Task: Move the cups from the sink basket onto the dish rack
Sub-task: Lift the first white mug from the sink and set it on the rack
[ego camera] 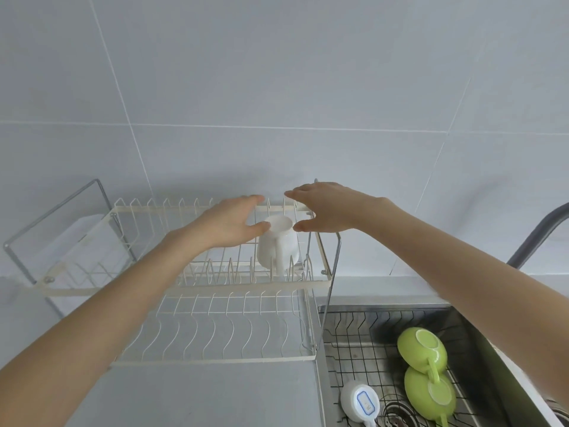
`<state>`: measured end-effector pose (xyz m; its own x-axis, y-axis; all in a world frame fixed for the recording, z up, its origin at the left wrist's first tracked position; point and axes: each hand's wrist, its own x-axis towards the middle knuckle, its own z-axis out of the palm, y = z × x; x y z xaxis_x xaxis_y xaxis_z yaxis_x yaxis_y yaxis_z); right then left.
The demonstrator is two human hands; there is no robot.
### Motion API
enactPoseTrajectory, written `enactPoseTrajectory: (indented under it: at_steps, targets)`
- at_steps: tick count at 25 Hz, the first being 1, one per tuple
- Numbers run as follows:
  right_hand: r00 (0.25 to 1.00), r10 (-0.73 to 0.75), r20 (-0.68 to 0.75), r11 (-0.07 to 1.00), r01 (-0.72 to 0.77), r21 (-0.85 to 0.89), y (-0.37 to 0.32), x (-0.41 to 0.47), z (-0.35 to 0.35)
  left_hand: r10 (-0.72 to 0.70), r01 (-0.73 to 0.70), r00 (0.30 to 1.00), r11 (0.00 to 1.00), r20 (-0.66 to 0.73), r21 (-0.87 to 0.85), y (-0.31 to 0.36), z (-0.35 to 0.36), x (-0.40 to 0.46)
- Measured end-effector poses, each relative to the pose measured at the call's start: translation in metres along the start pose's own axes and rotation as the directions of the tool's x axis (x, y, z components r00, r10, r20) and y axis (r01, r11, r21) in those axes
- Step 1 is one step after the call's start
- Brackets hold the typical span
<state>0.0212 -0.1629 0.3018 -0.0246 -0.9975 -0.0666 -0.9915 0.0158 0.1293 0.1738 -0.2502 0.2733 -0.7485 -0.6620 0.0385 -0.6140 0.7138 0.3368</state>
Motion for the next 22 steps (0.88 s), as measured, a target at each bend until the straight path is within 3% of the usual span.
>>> enactPoseTrajectory:
  at_steps: [6,12,22]
  targets:
    - [0.993,0.027,-0.116,0.999,-0.022,0.041,0.011,-0.064,-0.018,0.087,-0.057,0.985,0.979,-0.148,0.196,0.059,-0.026,-0.036]
    - [0.987,0.089,-0.137,0.996,-0.085,0.033,0.036,-0.123,-0.01,0.209,-0.123,0.961,0.909,-0.181,0.397,0.114,-0.012,-0.055]
    - [0.986,0.145,-0.08,0.988,-0.14,0.056,0.097,-0.181,0.039,0.124,-0.074,0.987,0.91,-0.098,0.408,0.184,0.053,-0.051]
